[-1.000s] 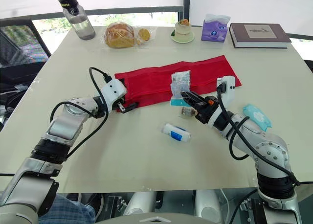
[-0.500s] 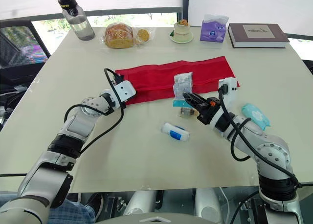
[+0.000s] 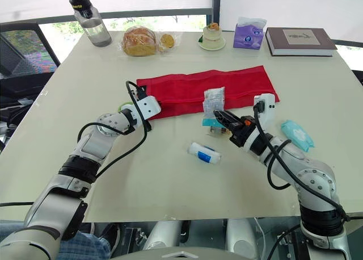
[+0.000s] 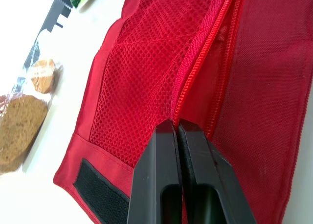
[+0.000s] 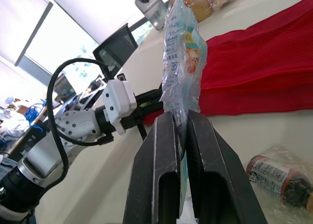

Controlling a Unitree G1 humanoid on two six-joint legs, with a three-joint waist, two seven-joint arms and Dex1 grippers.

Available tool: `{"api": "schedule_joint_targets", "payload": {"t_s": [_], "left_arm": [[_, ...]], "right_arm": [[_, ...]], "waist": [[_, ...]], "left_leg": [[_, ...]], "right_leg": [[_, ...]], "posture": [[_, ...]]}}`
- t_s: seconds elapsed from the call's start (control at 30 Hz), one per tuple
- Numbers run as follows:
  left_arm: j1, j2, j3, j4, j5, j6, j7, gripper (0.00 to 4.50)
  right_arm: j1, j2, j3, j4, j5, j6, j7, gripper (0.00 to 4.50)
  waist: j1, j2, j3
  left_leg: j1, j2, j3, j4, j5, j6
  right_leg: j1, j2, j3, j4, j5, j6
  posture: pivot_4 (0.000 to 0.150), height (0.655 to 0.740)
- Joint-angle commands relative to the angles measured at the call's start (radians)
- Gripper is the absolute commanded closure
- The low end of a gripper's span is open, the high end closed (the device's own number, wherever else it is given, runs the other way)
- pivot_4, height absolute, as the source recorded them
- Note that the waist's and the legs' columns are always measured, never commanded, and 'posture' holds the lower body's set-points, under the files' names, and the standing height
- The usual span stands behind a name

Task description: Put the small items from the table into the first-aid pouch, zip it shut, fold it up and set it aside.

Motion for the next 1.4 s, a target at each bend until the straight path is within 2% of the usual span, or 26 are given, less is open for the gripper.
{"api": "schedule_joint_targets", "payload": {"t_s": [0.03,0.23,0.57,0.83,1.4], "left_arm": [[-0.038,-0.019,0.0,-0.005,0.005,-0.056,-0.009,4.45],[-0.081,-0.067,-0.041,0.045,0.028,-0.141,-0.047,4.45],[-0.138,-0.18,-0.101,0.106,0.045,-0.248,-0.079,4.45],[-0.108,-0.173,-0.087,0.065,0.029,-0.266,-0.081,4.45],[0.005,-0.166,-0.033,-0.104,-0.027,-0.167,-0.105,4.45]], "right_arm": [[0.015,0.023,-0.02,-0.021,0.114,-0.003,-0.071,4.5],[-0.006,0.035,-0.018,0.048,0.191,-0.001,-0.135,4.5],[-0.131,0.067,0.028,0.262,0.187,0.072,-0.16,4.5],[-0.143,0.081,0.019,0.339,0.203,0.132,-0.167,4.5],[-0.22,0.25,-0.03,0.543,0.196,0.12,-0.242,4.5]], "waist": [[-0.001,0.0,0.0],[-0.002,0.0,0.0],[-0.003,0.0,0.0],[-0.004,0.0,0.0],[-0.006,0.0,0.0]], "left_leg": [[0.0,0.0,0.0,0.0,0.0,0.0],[0.0,0.0,0.001,0.001,0.0,0.0],[0.0,0.0,0.003,0.006,0.0,0.0],[0.0,0.001,0.004,0.005,0.0,0.0],[0.0,0.002,0.005,0.005,0.0,0.0]], "right_leg": [[0.0,0.0,0.0,0.0,0.0,0.0],[0.0,0.0,0.0,0.002,0.0,0.0],[0.0,0.001,0.001,0.005,0.0,0.0],[0.0,0.001,0.001,0.005,0.0,0.0],[0.0,0.003,0.002,0.006,0.0,0.0]], "posture": [[0.15,0.7332],[0.15,0.7332],[0.15,0.7332],[0.15,0.7332],[0.15,0.7332]]}}
